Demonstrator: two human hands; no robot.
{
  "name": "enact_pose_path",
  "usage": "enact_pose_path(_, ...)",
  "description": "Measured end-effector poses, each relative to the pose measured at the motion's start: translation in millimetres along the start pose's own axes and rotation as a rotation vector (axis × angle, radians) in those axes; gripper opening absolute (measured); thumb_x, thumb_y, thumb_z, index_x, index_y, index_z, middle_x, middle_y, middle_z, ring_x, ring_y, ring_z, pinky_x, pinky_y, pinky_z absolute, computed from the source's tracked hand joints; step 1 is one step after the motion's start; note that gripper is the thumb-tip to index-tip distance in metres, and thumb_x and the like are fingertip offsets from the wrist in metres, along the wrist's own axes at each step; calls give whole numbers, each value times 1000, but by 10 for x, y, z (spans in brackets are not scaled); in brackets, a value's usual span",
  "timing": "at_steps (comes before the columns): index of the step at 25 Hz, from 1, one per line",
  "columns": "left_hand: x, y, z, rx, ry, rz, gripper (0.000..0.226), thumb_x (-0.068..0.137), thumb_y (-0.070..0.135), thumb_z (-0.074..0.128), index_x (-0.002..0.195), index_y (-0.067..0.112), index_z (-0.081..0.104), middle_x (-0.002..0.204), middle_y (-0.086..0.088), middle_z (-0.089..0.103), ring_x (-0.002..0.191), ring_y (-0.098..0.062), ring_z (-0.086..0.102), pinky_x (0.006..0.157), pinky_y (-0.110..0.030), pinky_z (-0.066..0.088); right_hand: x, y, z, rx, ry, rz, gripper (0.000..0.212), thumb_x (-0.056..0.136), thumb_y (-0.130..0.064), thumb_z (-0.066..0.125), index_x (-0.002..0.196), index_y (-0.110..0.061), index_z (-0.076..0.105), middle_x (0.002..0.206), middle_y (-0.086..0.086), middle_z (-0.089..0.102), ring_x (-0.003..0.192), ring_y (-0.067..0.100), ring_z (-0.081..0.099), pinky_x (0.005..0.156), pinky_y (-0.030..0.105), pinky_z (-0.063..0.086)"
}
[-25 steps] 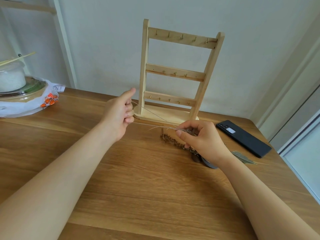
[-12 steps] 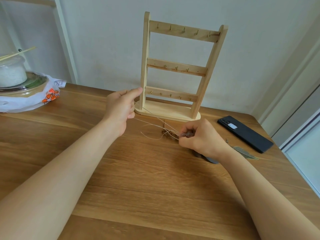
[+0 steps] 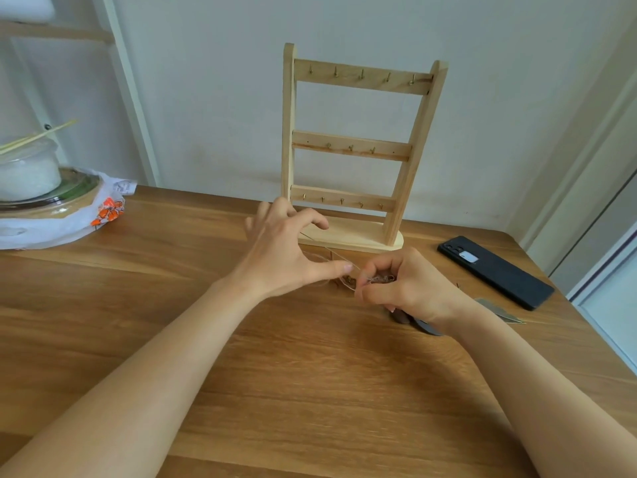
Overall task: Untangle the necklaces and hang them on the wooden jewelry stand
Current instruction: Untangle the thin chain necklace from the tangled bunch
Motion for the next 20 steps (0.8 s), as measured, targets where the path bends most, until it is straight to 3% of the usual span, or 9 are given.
enact_pose_path(5,9,48,-77,261,160,29,90,45,92,57,118,40,60,101,4,29,97,-15,23,77,-33,18,7,-46,21,-1,20,-46,7,87,1,70,81,5,70,49,-3,50,39,8,38,38,16,30)
enact_pose_path(7,-9,52,-63,309,153,32,99,41,93,60,124,38,57,104,3,27,96,-16,22,78,-34,19,2,-52,35,31,31,-50,8,88,-4,72,82,0,71,53,2,52,41,16,38,40,23,32)
enact_pose_path(9,-12,29,-23,362,93,70,112,37,92,65,134,39,49,110,2,27,99,-18,23,81,-36,23,16,-39,-12,89,119,-52,9,90,-9,71,82,-5,73,56,4,50,48,23,37,46,28,32)
enact_pose_path(12,-4,-29,8,393,41,80,124,36,84,73,146,42,33,121,-1,27,107,-19,25,85,-35,24,36,10,-200,249,333,-47,16,91,-12,70,84,2,71,52,3,42,47,14,29,44,19,27)
enact_pose_path(14,15,-91,-9,341,71,9,118,44,74,75,149,41,30,124,-1,26,110,-20,24,86,-34,22,40,47,-269,316,373,-4,21,93,-17,69,84,3,70,49,2,39,45,13,28,41,17,26)
enact_pose_path(17,43,-218,-11,239,78,-136,110,49,61,73,148,44,27,124,0,24,113,-21,24,90,-34,21,58,89,-238,382,306,51,22,96,-19,64,82,-5,70,50,2,34,45,12,32,41,19,23)
enact_pose_path(20,62,-293,15,128,48,-241,95,60,49,77,144,45,32,126,1,24,117,-22,23,92,-34,19,76,116,-230,450,270,81,20,98,-15,56,90,-1,69,56,4,34,50,15,41,43,25,21)
Point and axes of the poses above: each hand's wrist, its own x-axis towards the middle knuckle, its own z-axis out of the palm, y = z × x, the point moved 3 cm from there along x, towards the middle knuckle
